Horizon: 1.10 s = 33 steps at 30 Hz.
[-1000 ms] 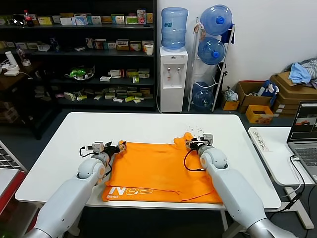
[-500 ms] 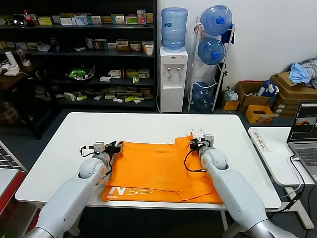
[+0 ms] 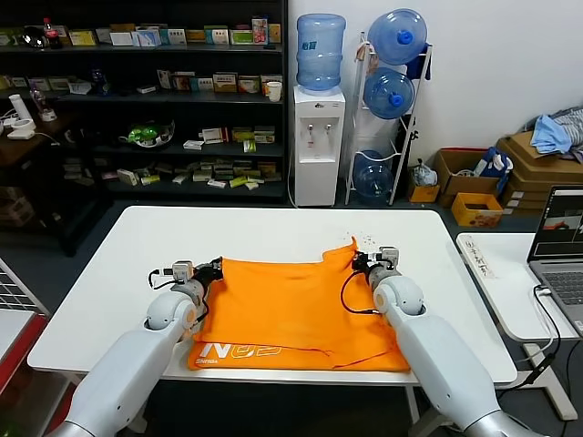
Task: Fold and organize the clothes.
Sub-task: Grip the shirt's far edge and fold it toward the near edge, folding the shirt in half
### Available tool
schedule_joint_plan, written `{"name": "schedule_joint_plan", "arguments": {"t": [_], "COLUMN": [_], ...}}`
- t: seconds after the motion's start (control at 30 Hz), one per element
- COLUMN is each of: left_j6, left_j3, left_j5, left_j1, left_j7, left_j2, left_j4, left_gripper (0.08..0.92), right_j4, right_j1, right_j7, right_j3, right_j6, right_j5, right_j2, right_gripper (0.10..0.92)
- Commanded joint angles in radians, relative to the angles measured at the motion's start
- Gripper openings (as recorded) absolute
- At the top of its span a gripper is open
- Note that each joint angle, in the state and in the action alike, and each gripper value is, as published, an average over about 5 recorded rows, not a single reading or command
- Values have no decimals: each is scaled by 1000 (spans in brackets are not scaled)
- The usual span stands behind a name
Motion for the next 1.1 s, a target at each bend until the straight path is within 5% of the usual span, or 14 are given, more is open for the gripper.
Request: {"name": "schedule_joint_plan", "arguments": {"t": [0.03, 0.63, 1.1], "left_j6": [-13, -5, -11], "left_j3": [-41, -185, -207], "left_j5": [5, 49, 117], "left_j1": [68, 471, 601], "left_j7": [-10, -67, -96], "left_j2": [29, 152, 136], "left_j4": [-141, -620, -710], "left_gripper": [97, 97, 97], "right_j4": [193, 671, 782], "right_j1": [-121, -558, -678], "right_j7": [22, 104, 155], "right_j3": [23, 187, 254], "right_j6": [32, -27, -59], "right_j5": [30, 69, 78], "right_j2": [-71, -232, -252], "right_gripper": [125, 125, 125]}}
